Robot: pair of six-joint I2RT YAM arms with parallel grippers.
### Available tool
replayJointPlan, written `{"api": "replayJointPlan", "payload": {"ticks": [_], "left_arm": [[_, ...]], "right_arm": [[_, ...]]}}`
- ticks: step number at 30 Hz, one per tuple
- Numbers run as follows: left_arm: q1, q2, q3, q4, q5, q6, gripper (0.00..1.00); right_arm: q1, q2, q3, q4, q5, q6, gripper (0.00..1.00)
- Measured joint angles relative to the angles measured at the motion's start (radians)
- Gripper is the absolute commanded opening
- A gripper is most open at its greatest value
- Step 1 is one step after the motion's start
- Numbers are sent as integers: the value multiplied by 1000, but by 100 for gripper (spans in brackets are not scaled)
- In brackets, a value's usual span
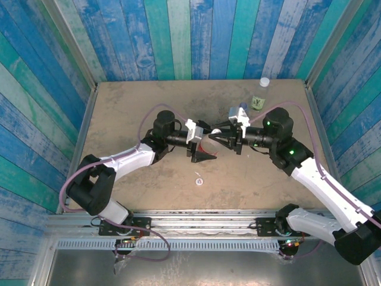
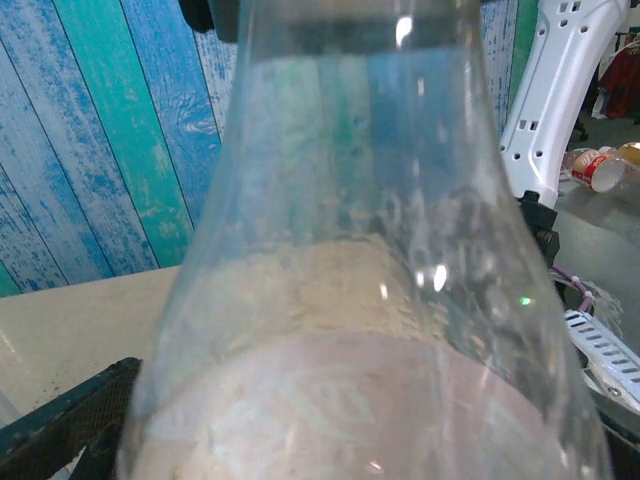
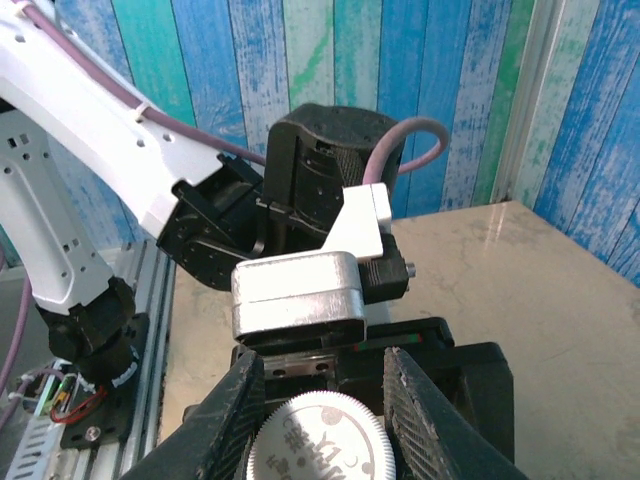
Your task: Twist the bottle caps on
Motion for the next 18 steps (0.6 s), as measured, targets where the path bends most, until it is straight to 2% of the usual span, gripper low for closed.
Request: {"api": "replayJointPlan", "payload": {"ticks": [2, 5, 9, 11, 14, 17, 18], "left_arm": [[0, 0, 0, -2, -1, -5, 78], [0, 0, 0, -1, -4, -4, 68], [0, 0, 0, 0, -23, -6, 57], [-1, 0, 0, 1, -52, -7, 57], [-5, 0, -8, 25, -161, -19, 57], [-17, 7, -24, 64, -318, -24, 57], [-25, 11, -32, 77, -386, -23, 57]], "right_arm": [[0, -8, 0, 8, 5, 3, 8], [0, -15, -2, 18, 18, 9, 8], [0, -15, -6, 22, 32, 16, 10], [0, -17, -8, 24, 57, 27, 11], [16, -21, -16, 32, 185, 79, 13], [70, -17, -33, 56, 409, 173, 14], [101, -11, -43, 70, 521, 222, 15]]}}
